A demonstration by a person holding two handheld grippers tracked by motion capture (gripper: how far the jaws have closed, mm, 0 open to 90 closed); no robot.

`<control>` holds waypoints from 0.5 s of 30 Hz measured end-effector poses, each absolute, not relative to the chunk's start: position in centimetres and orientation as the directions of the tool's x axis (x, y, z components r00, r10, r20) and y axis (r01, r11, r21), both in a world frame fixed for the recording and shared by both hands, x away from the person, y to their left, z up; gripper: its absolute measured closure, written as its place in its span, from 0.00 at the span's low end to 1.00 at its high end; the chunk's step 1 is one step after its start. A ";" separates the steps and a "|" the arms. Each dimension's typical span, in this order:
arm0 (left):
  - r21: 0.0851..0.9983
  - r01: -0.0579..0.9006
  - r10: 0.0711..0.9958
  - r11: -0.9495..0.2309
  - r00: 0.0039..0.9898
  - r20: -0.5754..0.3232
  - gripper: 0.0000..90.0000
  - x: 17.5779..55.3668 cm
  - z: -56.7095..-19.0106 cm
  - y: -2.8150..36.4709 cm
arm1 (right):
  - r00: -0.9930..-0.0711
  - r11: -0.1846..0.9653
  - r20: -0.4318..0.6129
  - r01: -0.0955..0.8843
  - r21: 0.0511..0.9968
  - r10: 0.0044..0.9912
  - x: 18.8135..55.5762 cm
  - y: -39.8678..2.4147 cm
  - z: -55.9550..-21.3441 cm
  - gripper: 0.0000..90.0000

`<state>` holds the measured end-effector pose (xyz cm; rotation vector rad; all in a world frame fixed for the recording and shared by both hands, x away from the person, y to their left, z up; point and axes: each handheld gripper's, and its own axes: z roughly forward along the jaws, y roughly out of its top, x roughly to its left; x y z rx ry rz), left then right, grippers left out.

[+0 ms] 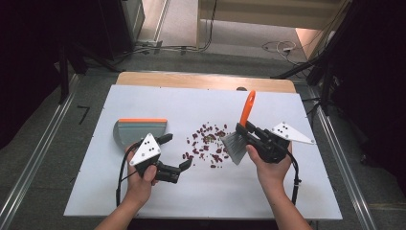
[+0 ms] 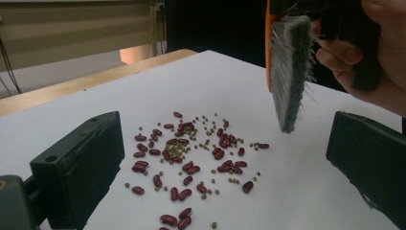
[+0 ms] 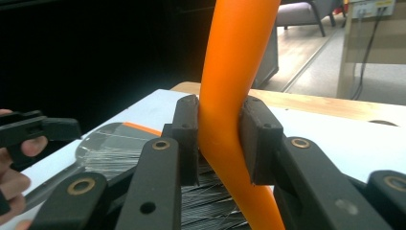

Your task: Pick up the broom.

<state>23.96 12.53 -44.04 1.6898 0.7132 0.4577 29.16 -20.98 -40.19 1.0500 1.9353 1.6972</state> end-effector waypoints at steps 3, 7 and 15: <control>0.967 0.220 0.665 -0.129 0.743 -0.080 0.00 24.1 -43.9 11.9 | -0.670 0.003 0.204 0.295 0.956 0.713 29.1 -20.1 -40.2 0.76; 0.965 0.226 0.648 -0.129 0.756 -0.091 0.00 24.3 -43.7 11.0 | -0.684 0.006 0.205 0.293 0.956 0.700 29.0 -19.3 -40.1 0.76; 0.961 0.243 0.617 -0.129 0.779 -0.114 0.01 24.5 -43.1 8.8 | -0.713 0.016 0.196 0.279 0.960 0.674 28.4 -17.1 -39.9 0.76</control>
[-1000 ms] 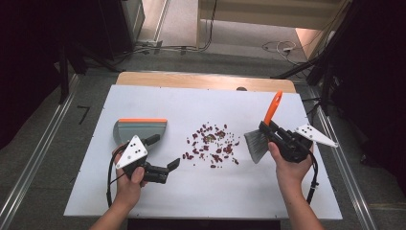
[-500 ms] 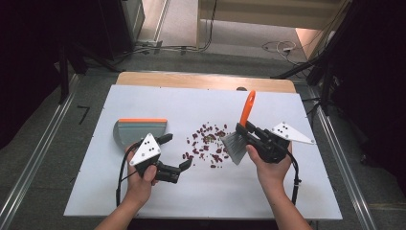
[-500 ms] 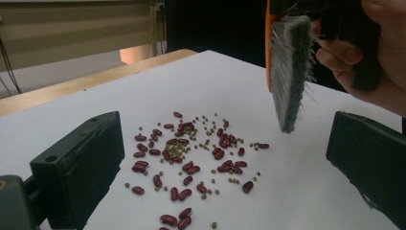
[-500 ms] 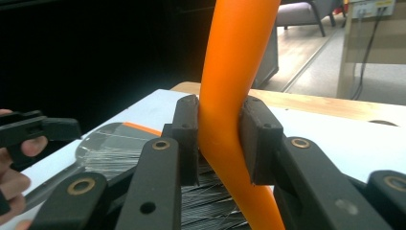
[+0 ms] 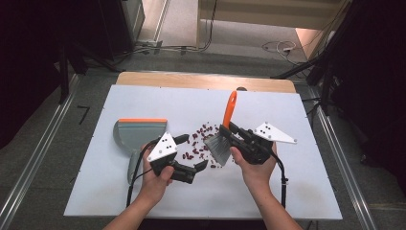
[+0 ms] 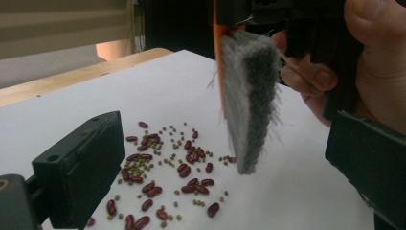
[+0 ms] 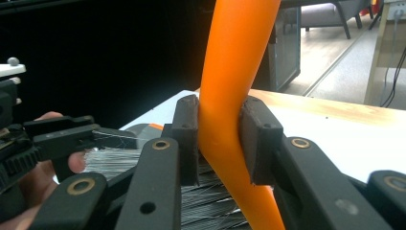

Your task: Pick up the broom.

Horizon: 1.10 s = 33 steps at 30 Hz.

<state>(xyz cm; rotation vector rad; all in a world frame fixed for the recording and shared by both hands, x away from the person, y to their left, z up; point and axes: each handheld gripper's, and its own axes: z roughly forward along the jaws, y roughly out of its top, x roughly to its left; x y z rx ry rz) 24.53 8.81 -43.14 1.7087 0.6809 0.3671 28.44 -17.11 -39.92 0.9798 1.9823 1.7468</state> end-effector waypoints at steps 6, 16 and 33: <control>0.955 0.271 0.619 -0.122 0.772 -0.141 0.06 24.5 -43.0 7.3 | -0.730 0.026 0.183 0.265 0.964 0.658 27.6 -15.8 -39.7 0.76; 0.925 0.348 0.685 -0.149 0.711 -0.157 0.48 24.4 -43.5 5.6 | -0.748 0.028 0.175 0.250 0.968 0.640 26.5 -14.5 -39.6 0.76; 0.915 0.361 0.598 -0.180 0.779 -0.189 0.95 24.9 -43.6 7.3 | -0.828 0.070 0.206 0.283 0.957 0.521 27.1 -14.9 -38.8 0.59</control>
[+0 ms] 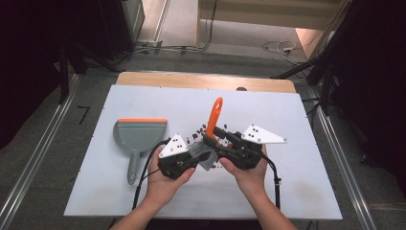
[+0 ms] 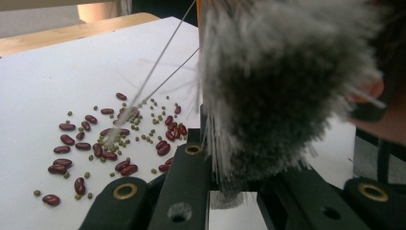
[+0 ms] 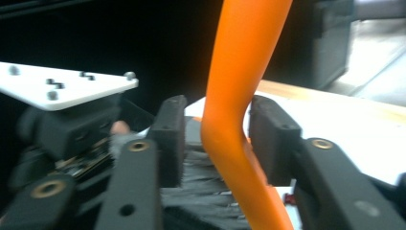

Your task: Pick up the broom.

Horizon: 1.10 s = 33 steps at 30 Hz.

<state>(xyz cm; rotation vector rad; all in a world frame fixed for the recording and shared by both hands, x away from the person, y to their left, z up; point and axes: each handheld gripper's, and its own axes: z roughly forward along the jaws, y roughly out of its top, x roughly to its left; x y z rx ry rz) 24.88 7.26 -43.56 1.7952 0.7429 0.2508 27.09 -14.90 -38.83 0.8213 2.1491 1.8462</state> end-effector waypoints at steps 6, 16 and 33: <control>0.925 0.330 0.515 -0.190 0.836 -0.193 0.95 25.1 -43.0 8.8 | -0.893 0.121 0.110 0.179 0.976 0.436 27.5 -16.1 -38.3 0.47; 0.929 0.303 0.339 -0.213 0.915 -0.221 0.95 25.4 -43.0 10.1 | -0.949 0.202 0.209 0.258 0.945 0.235 28.6 -17.5 -38.8 0.51; 0.934 0.280 0.157 -0.224 0.956 -0.248 0.95 25.1 -43.1 9.7 | -0.940 0.210 0.341 0.332 0.920 -0.006 28.8 -16.4 -40.3 0.67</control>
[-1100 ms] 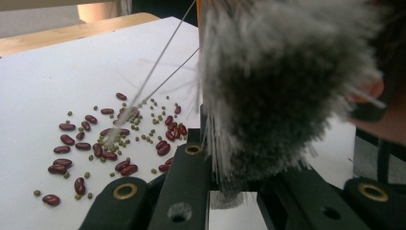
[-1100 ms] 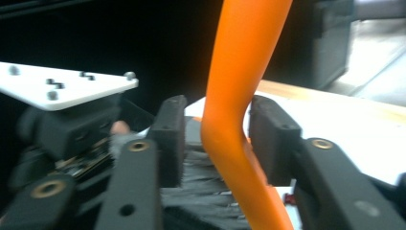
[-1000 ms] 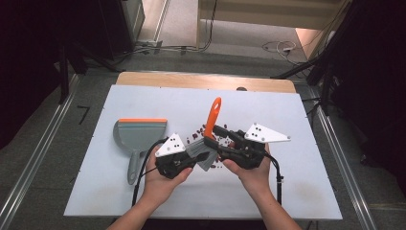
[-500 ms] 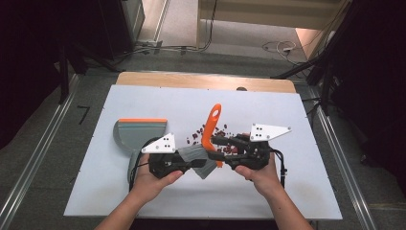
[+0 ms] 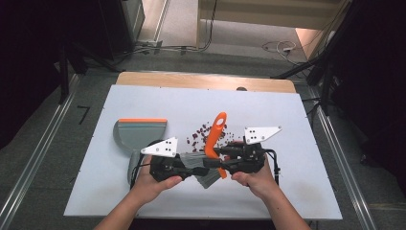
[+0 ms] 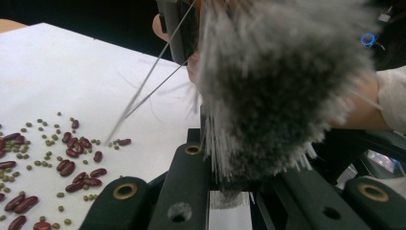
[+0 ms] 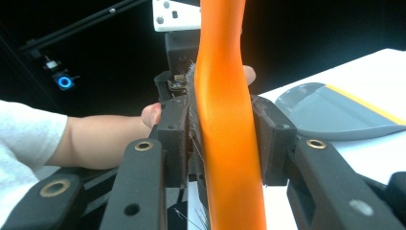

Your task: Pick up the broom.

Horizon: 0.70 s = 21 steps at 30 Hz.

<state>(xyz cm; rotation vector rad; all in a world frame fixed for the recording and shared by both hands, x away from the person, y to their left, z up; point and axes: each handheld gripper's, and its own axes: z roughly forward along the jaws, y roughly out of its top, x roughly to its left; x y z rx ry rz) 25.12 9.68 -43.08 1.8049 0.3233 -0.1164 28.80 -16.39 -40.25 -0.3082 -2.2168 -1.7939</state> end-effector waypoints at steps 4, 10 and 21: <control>0.933 0.283 0.133 -0.221 0.957 -0.259 0.95 25.1 -43.1 9.6 | -0.928 0.210 0.371 0.358 0.910 -0.025 29.0 -16.3 -40.5 0.75; 0.940 0.275 0.162 -0.200 0.956 -0.245 0.81 25.0 -43.2 9.6 | -0.923 0.214 0.384 0.377 0.901 0.007 29.0 -16.5 -40.4 0.77; 0.940 0.288 0.403 -0.183 0.894 -0.196 0.14 24.3 -43.0 11.9 | -0.920 0.207 0.341 0.379 0.902 0.195 29.2 -17.9 -39.7 0.77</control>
